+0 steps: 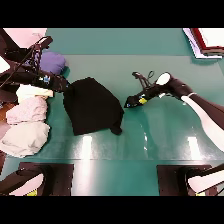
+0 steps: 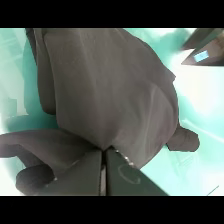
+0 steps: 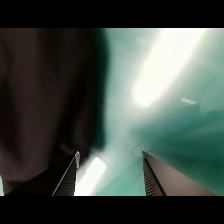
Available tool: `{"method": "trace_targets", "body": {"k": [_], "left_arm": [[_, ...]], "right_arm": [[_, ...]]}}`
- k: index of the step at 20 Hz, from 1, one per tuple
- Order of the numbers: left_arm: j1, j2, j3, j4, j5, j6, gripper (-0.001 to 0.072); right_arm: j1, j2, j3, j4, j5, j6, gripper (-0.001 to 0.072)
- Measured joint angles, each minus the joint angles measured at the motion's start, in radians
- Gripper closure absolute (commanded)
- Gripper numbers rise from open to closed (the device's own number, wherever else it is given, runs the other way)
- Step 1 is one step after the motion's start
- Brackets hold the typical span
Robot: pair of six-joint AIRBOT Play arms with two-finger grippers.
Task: Fold the shirts.
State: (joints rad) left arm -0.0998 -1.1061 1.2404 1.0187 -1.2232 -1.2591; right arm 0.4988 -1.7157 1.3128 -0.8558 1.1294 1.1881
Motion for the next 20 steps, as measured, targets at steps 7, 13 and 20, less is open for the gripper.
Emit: {"method": "trace_targets", "body": {"k": [7,13,20], "left_arm": [[0.000,0.000,0.000,0.000,0.000,0.000,0.0684],[0.000,0.021,0.087,0.039,-0.004,0.000,0.0685],[0.000,0.069,0.472,-0.007,-0.042,0.000,0.0684]], "right_arm": [[0.074,-0.093,0.076,-0.001,0.058,0.002,0.0697],[-0.006,0.011,0.085,-0.063,0.047,0.026,0.0699],[-0.202,0.393,0.234,-0.241,0.098,0.085,0.0699]]}}
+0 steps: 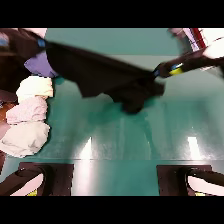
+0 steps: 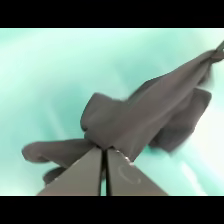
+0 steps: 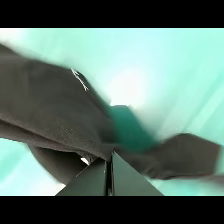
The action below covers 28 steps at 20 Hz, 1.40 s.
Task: Fold the shirts.
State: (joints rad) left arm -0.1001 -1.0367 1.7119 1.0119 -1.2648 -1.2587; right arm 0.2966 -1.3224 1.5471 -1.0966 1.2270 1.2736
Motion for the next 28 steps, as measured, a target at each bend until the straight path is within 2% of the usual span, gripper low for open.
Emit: {"method": "trace_targets", "body": {"k": [6,12,15,19,24,28], "left_arm": [[0.000,0.012,0.272,-0.182,-0.045,0.019,0.0684],[0.001,0.025,0.306,-0.300,-0.128,0.027,0.0685],[0.001,0.026,0.177,-0.304,-0.156,0.027,0.0684],[0.001,0.026,-0.148,-0.259,-0.145,0.028,0.0684],[0.000,0.024,-0.554,-0.055,0.043,0.021,0.0684],[0.000,0.011,-0.674,0.128,0.150,-0.016,0.0684]], "right_arm": [[-0.037,0.248,0.221,-0.132,0.024,0.017,0.0699],[-0.040,0.372,0.308,-0.217,0.071,0.055,0.0698],[-0.040,0.335,0.317,-0.227,0.106,0.068,0.0698],[-0.040,0.171,0.321,-0.229,0.178,0.081,0.0698],[0.003,-0.063,0.276,-0.227,0.207,0.086,0.0698],[0.102,-0.126,0.116,-0.233,0.196,0.087,0.0698]]}}
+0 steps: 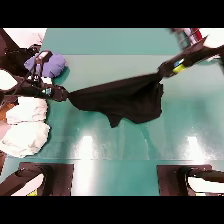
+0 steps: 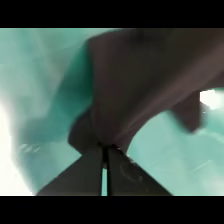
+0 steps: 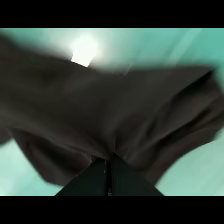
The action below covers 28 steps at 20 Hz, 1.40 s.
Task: Fold the shirts.
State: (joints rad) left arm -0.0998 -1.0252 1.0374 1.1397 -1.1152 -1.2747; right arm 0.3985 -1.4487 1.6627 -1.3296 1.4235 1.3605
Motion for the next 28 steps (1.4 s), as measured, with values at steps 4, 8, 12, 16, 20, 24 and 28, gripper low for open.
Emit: {"method": "trace_targets", "body": {"k": [4,8,12,16,20,24,28], "left_arm": [[0.000,-0.004,-0.033,0.101,0.061,-0.012,0.0684],[0.000,-0.005,-0.042,0.134,0.118,-0.018,0.0683],[0.000,-0.005,-0.044,0.156,0.139,-0.018,0.0684],[0.001,-0.005,-0.045,0.163,0.149,-0.019,0.0684],[0.001,-0.005,-0.045,0.169,0.155,-0.018,0.0684],[0.001,-0.005,-0.045,0.165,0.157,-0.018,0.0684],[0.001,-0.005,-0.045,0.162,0.157,-0.018,0.0683]], "right_arm": [[0.100,0.049,-0.164,0.000,-0.073,0.001,0.0697],[0.140,0.106,-0.240,-0.001,-0.127,0.019,0.0697],[0.173,0.144,-0.280,0.038,-0.070,0.041,0.0315],[0.182,0.201,-0.354,0.061,-0.040,0.055,0.0230],[0.072,0.278,-0.429,0.072,-0.055,0.062,0.0230],[-0.152,0.267,-0.497,0.115,-0.141,0.043,0.0230],[-0.341,0.111,-0.468,0.199,-0.223,-0.020,0.0231]]}}
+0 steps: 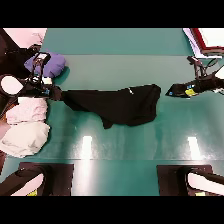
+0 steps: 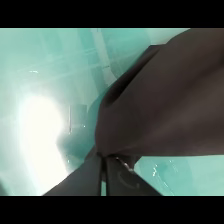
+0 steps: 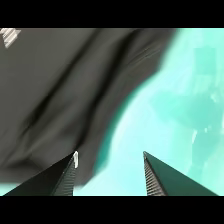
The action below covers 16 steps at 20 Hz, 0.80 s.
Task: Fold the shirts.
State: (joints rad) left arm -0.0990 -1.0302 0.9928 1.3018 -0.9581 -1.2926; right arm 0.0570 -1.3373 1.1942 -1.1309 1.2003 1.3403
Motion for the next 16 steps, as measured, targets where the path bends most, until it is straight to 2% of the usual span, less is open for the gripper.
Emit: {"method": "trace_targets", "body": {"k": [4,10,12,15,16], "left_arm": [[0.000,0.000,0.000,-0.002,0.000,-0.004,0.0684],[0.000,0.000,0.000,-0.004,0.000,-0.016,0.0684],[0.000,0.000,0.000,-0.004,0.000,-0.018,0.0684],[0.000,0.000,0.000,-0.005,0.000,-0.018,0.0684],[0.000,0.000,0.000,-0.004,0.000,-0.018,0.0684]], "right_arm": [[-0.072,-0.188,0.120,0.052,-0.031,-0.043,0.0231],[-0.040,-0.417,0.330,0.085,-0.008,-0.075,0.0232],[-0.018,-0.473,0.384,0.084,0.008,-0.080,0.0274],[0.011,-0.521,0.429,0.084,0.028,-0.084,0.0298],[0.019,-0.530,0.438,0.084,0.034,-0.085,0.0478]]}}
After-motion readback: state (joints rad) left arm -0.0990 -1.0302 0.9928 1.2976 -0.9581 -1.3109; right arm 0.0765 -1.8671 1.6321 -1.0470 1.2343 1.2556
